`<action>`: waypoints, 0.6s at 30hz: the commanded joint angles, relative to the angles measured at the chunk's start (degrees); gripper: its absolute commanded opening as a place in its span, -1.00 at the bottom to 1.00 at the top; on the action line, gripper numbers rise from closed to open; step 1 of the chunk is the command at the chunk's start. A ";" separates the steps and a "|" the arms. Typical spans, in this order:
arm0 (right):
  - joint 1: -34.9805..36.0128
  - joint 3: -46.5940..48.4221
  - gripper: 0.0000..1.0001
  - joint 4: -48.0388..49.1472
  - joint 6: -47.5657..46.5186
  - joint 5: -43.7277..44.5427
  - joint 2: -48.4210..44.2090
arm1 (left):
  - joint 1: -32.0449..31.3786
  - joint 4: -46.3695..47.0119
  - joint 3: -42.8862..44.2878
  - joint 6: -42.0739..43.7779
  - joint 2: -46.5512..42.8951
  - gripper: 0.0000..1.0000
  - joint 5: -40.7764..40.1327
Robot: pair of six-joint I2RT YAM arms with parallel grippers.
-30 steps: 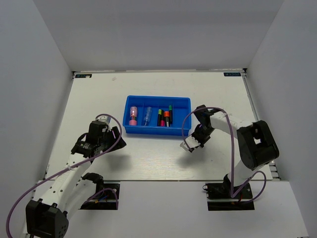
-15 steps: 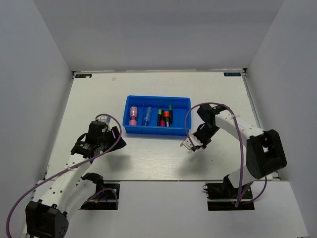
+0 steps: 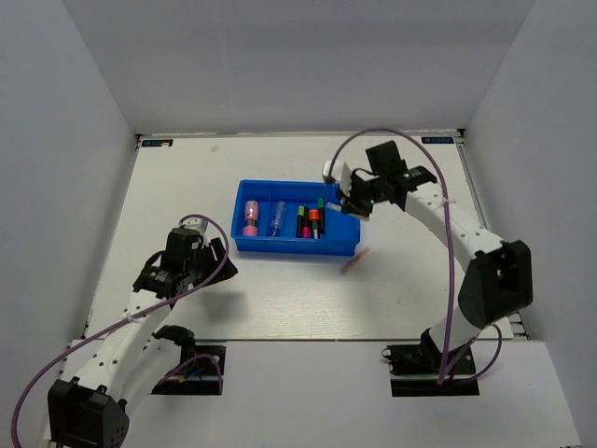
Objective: Sort the stationery into containers
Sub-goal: Place the pen in the storage box.
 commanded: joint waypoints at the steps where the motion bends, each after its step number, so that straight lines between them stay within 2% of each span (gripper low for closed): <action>1: 0.15 6.71 -1.00 9.78 24.74 8.54 4.45 | 0.00 0.62 -0.35 -0.10 -1.15 0.40 0.62; 2: 0.32 9.06 -1.00 10.83 32.06 12.55 4.89 | -0.01 0.62 -0.26 -0.28 -1.07 0.40 0.36; 4: 0.76 11.54 -1.00 12.25 35.99 19.68 9.10 | 0.08 0.63 -0.35 -0.11 -1.50 0.40 0.09; 5: 0.59 15.99 -1.00 11.81 42.01 22.06 10.25 | 0.08 0.45 -0.35 -0.10 -1.60 0.40 0.18; 7: 0.68 19.53 -1.00 6.21 44.34 25.95 15.52 | -0.01 0.54 -0.35 0.16 -1.60 0.40 0.26; 9: 0.59 23.85 -1.00 3.30 50.93 29.81 18.41 | 0.00 0.62 -0.35 0.07 -1.77 0.40 0.18; 12: 0.59 20.62 -1.00 3.37 57.08 30.18 17.91 | 0.08 0.54 -0.26 0.42 -1.77 0.40 0.26; 18: 0.68 13.86 -1.00 5.82 62.19 28.77 15.27 | 0.00 0.54 -0.17 0.42 -2.21 0.40 0.44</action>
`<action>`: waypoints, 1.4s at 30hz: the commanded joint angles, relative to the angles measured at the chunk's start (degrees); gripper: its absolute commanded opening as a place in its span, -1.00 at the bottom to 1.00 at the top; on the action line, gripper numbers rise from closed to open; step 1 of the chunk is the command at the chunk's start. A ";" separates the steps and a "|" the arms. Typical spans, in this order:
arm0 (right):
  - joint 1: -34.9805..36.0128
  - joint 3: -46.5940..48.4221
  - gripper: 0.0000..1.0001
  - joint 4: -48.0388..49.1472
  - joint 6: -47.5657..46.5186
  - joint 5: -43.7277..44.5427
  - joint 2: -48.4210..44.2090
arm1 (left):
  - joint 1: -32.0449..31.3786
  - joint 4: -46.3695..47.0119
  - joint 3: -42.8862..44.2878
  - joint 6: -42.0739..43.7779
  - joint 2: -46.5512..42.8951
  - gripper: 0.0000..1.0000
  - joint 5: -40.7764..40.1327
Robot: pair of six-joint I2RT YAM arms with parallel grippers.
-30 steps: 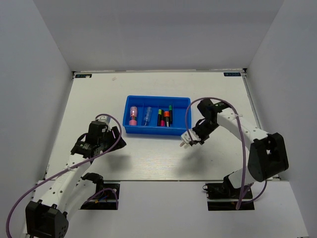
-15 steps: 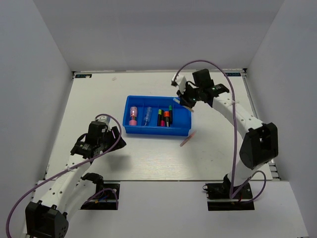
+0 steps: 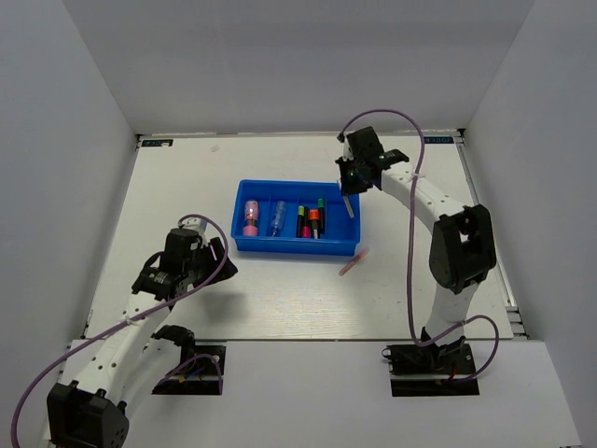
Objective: Sort the stationery into containers
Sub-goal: Place the pen in the storage box, then pick up the pen from the center of the board.
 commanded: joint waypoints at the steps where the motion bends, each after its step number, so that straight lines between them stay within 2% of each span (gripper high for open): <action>1: 0.33 -3.76 -1.00 1.50 6.33 0.86 -3.44 | 0.08 0.56 -0.17 0.40 -1.12 0.40 0.27; 9: 0.59 -8.95 -0.98 3.09 6.24 -0.90 -4.41 | -0.01 1.43 -0.35 0.40 -0.77 0.40 1.49; 11: 0.77 -9.21 -0.66 3.27 5.98 -3.08 -4.58 | 0.00 2.31 -0.44 0.58 -0.59 0.40 3.07; 12: 0.68 -9.21 -0.28 3.27 5.72 -3.62 -4.50 | -0.01 3.01 -0.35 0.58 -0.07 0.42 4.73; 13: 0.94 -9.04 -0.12 3.27 5.71 -3.89 -4.58 | -0.01 3.37 -0.26 0.84 0.63 0.42 5.62; 14: 0.77 -9.21 -0.02 3.27 5.45 -4.15 -5.02 | -0.53 4.42 0.09 1.28 1.25 0.42 7.37; 16: 0.85 -9.04 0.01 3.44 5.19 -4.94 -5.64 | -1.50 4.34 1.23 2.33 2.57 0.28 8.17; 19: 0.94 -9.48 0.01 3.71 4.66 -5.82 -7.65 | -6.76 3.99 4.56 5.05 5.72 -0.05 5.72; 20: 0.77 -9.57 -0.06 3.79 4.57 -6.52 -8.97 | -9.64 3.73 6.22 5.67 6.43 -0.17 3.89; 21: 0.77 -10.00 -0.19 3.79 2.74 -7.83 -10.29 | -12.72 3.37 8.33 7.24 7.31 -0.49 2.22; 22: 0.77 -10.18 -0.92 3.79 1.33 -9.94 -11.17 | -16.14 3.55 10.53 7.95 9.23 -0.64 1.07; 23: 0.77 -11.23 -1.00 4.05 -2.16 -10.91 -13.35 | -17.92 3.46 11.51 9.18 11.52 -0.73 0.19; 24: 0.50 -12.37 -1.00 4.14 -5.41 -11.79 -14.42 | -21.76 3.37 14.04 10.58 12.76 -0.80 -1.82; 27: 0.16 -19.89 -1.00 4.57 -12.20 -11.63 -21.71 | -32.22 5.55 19.49 14.98 21.27 -0.85 -4.12; 29: -0.63 -25.11 -1.00 7.93 -14.14 -7.68 -26.54 | -34.45 6.18 22.93 16.66 27.23 -0.54 -6.24; 30: -0.90 -26.08 -1.00 6.71 -15.02 -6.71 -27.17 | -36.37 8.97 24.59 17.27 28.75 -0.26 -7.72; 31: -1.34 -26.18 -0.71 2.17 -15.46 -6.88 -27.43 | -36.74 9.95 24.96 17.62 30.07 0.08 -7.65; 32: -2.91 -26.44 -0.10 0.73 -15.64 -8.27 -28.31 | -37.44 10.92 25.57 17.98 34.35 0.22 -7.04; 33: -3.53 -28.36 0.05 -1.28 -16.77 -9.42 -29.88 | -38.23 13.28 25.93 18.24 35.78 0.34 -6.94; 35: -5.90 -30.73 0.30 -1.74 -17.14 -10.92 -33.83 | -39.72 16.80 28.47 18.68 40.16 0.40 -6.85; 36: -6.35 -34.49 0.30 -1.57 -17.40 -10.84 -37.16 | -40.34 17.34 29.96 18.77 43.06 0.42 -7.03; 37: -7.14 -35.92 0.20 -0.96 -17.40 -10.23 -38.76 | -40.87 18.91 31.36 18.77 44.31 0.42 -7.64; 38: -8.19 -38.37 -0.18 -0.34 -16.97 -8.22 -43.82 | -41.22 19.28 31.99 19.03 48.15 0.42 -7.64; 39: -8.63 -39.44 -0.47 -0.34 -16.61 -7.24 -45.53 | -41.40 19.89 33.30 19.03 49.32 0.42 -7.65; 40: -8.99 -41.28 -0.68 -0.25 -16.17 -6.27 -47.02 | -41.31 21.55 34.01 19.03 51.42 0.42 -7.38; 42: -10.04 -43.92 -0.84 -0.51 -15.73 -4.77 -52.46 | -41.67 22.44 36.55 19.03 53.36 0.42 -6.68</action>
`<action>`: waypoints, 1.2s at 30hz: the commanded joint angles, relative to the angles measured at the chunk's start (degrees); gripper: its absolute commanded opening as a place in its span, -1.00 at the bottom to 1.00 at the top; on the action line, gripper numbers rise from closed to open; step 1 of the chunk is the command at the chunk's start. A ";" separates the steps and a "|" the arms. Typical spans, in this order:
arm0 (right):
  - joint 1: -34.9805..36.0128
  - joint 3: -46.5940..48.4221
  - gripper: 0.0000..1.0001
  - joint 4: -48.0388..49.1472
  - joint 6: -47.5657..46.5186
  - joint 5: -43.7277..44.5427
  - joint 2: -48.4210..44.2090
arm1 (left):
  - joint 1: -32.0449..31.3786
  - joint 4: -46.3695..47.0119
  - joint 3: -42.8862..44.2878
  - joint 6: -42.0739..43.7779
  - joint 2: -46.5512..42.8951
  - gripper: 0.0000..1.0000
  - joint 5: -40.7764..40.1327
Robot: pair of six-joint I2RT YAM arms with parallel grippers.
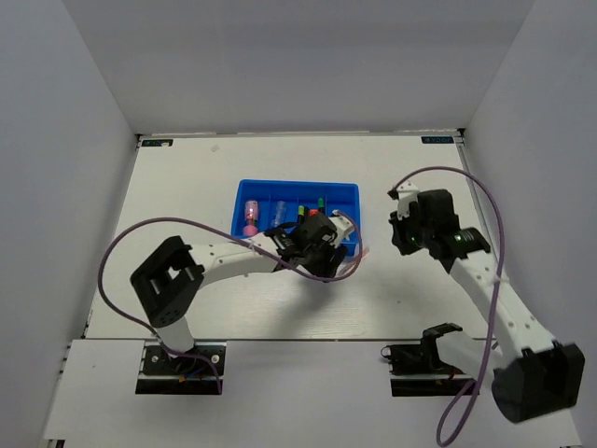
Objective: Sort the stationery into containers
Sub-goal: Pick up the pen from the center of the board.
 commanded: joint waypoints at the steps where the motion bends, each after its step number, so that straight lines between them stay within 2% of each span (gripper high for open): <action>1: -0.97 -3.81 -0.84 0.45 0.31 2.55 -6.80 | -0.81 5.61 4.74 1.13 3.33 0.40 -0.08; 5: -2.20 -7.52 -0.81 0.89 1.63 1.94 -11.38 | -1.60 5.80 9.31 1.57 8.10 0.40 0.88; 11: -3.17 -8.49 -0.81 1.41 3.30 0.35 -10.94 | -2.75 4.47 15.46 2.01 13.64 0.31 1.68; 12: -3.17 -8.58 -0.81 1.59 3.22 0.27 -11.12 | -3.01 4.56 15.73 1.84 13.73 0.31 1.68; 14: -3.52 -8.76 -0.81 1.42 3.30 -0.17 -11.20 | -3.19 4.56 15.99 1.57 15.04 0.19 1.86; 20: -3.70 -8.93 -0.81 1.50 3.74 -0.35 -11.73 | -3.72 4.30 17.05 1.13 17.07 0.07 1.59; 36: -3.87 -8.76 -0.81 0.98 4.36 -0.17 -13.31 | -3.80 2.89 19.95 1.40 22.08 -0.09 0.28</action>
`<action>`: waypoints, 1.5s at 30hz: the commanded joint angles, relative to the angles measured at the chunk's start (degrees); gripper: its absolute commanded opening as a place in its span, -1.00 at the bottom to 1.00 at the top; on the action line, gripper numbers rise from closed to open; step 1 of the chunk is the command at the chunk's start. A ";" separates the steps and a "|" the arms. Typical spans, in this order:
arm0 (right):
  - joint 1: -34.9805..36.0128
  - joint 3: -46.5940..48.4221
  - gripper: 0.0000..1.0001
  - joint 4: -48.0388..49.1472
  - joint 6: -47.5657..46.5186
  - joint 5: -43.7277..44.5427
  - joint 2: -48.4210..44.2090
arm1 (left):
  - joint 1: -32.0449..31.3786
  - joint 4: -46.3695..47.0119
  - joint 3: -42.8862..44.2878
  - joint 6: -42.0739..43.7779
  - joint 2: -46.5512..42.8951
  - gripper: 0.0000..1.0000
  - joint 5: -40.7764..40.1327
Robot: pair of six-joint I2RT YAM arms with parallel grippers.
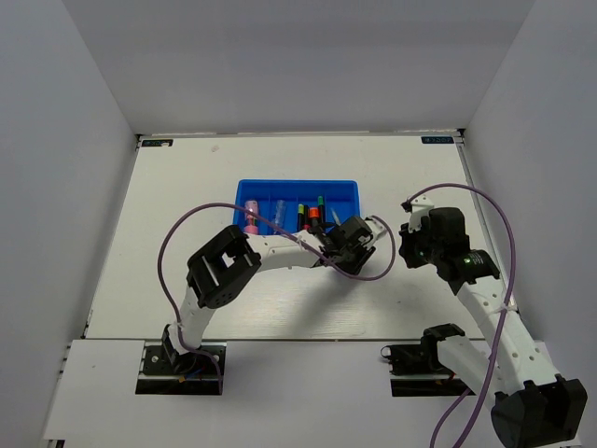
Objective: Sort the stationery into containers
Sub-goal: Pick up the pen from the center of the board, then place the pen in the storage box.
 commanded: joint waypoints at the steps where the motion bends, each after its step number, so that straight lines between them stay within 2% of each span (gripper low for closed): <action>1: -0.38 0.01 -0.81 0.84 0.82 -0.46 -1.34 | 0.11 -0.49 2.05 0.17 0.27 -0.09 -0.23; 9: -0.73 0.09 -0.81 0.67 0.99 -0.37 -1.43 | 0.37 -1.37 3.46 0.35 1.76 -0.19 -1.81; 15: -0.82 0.27 -0.81 0.41 1.17 -0.37 -1.78 | 0.90 -1.55 3.81 0.35 2.90 -0.37 -2.25; 20: -0.99 0.36 -0.81 0.49 1.17 -0.46 -1.95 | 1.16 -2.08 4.77 0.35 3.78 -0.63 -2.34; 21: -1.08 0.18 -0.81 0.32 1.26 -0.37 -1.95 | 1.25 -2.42 4.77 0.26 3.87 -0.76 -2.25; 25: -1.34 0.27 -0.81 0.14 1.26 -0.46 -2.31 | 0.99 -2.43 4.51 -0.09 2.91 -1.00 -1.55; 28: -1.43 0.18 -0.81 0.49 0.91 0.59 -2.39 | -0.15 -2.52 2.59 -0.53 0.10 -1.00 -1.98; 32: -1.69 -0.08 -0.58 0.84 0.29 3.50 -2.74 | -1.56 -3.22 -0.58 -1.49 -5.26 -1.00 -5.06; 33: -1.61 -0.17 -0.45 0.85 0.12 3.76 -2.92 | -1.65 -3.48 -1.37 -1.67 -7.01 -1.00 -5.32; 35: -1.61 -0.08 -0.36 0.85 0.03 3.85 -3.01 | -1.65 -4.36 -2.17 -2.37 -10.44 -1.00 -7.43; 45: -1.70 -0.34 -0.36 1.02 0.02 3.85 -3.36 | 0.28 -7.87 3.62 -4.30 -18.98 -1.00 -11.39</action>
